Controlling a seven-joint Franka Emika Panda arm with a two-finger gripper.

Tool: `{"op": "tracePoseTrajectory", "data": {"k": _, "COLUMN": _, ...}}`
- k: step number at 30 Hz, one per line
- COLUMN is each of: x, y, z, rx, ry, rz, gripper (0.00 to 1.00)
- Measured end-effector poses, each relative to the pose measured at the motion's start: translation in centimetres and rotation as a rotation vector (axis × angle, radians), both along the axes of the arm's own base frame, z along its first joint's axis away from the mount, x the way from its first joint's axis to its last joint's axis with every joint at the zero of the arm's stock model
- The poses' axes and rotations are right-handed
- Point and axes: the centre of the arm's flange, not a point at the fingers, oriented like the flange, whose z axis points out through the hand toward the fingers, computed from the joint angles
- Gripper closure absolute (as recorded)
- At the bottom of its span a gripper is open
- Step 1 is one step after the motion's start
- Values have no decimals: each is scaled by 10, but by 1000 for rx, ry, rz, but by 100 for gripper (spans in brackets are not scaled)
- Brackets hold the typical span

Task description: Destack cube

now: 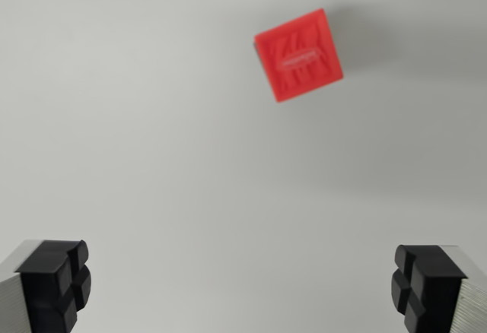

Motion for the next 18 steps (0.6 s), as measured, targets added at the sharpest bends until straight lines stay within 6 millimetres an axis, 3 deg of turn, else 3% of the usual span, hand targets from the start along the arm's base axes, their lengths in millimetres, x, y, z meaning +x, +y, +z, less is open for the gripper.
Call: {"op": "tracePoseTrajectory", "data": {"k": 18, "x": 22, "y": -18, "z": -55, "rx": -4, "ry": -5, "rz": 207, "gripper": 0}}
